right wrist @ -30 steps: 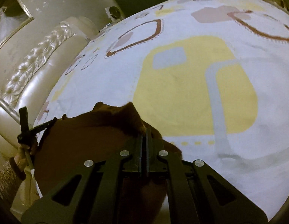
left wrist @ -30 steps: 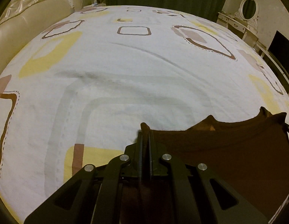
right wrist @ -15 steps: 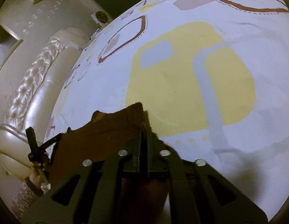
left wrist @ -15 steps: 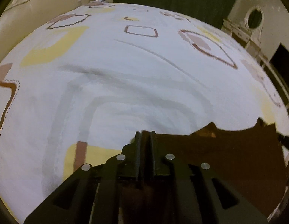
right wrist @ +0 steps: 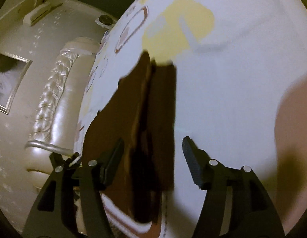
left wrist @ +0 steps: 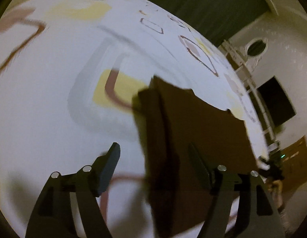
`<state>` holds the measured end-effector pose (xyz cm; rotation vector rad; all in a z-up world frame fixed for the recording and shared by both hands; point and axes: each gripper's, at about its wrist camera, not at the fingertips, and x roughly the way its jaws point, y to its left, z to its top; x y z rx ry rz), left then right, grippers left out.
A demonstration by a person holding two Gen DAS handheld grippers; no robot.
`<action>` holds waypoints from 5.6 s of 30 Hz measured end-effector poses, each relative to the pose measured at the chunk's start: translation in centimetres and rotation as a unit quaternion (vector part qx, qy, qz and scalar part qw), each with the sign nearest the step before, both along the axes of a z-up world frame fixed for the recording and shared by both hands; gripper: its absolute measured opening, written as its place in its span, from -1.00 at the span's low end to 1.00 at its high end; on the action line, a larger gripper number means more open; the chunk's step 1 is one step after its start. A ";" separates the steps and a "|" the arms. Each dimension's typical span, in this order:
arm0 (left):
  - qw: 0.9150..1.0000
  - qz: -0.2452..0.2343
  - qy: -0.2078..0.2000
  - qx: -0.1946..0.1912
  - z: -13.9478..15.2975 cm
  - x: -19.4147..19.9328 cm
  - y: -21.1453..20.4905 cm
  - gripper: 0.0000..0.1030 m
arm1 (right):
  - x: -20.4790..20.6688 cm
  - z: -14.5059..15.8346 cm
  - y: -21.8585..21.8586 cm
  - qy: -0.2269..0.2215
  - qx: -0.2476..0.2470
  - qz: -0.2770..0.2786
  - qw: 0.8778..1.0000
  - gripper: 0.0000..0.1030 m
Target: Fold small clothes
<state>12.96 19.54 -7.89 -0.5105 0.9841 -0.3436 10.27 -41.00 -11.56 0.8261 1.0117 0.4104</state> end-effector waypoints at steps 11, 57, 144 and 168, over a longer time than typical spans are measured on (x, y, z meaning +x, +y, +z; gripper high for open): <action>0.994 0.011 0.033 -0.108 -2.3 -3.8 -2.5 0.47 | -2.6 -0.5 5.2 0.013 0.036 0.058 0.998 0.30; 0.998 0.049 0.021 0.033 -2.7 -5.5 -5.0 -0.74 | -0.8 8.1 14.4 -0.022 -0.174 0.072 0.982 0.25; 0.991 -0.063 -0.060 0.104 6.9 -5.6 -27.5 -0.80 | 13.7 13.2 19.0 -0.003 -0.177 0.164 0.970 -0.82; 0.987 -0.063 -0.023 0.148 4.5 -4.8 -35.0 -0.80 | 14.3 8.9 10.4 0.006 -0.115 0.143 0.983 -0.82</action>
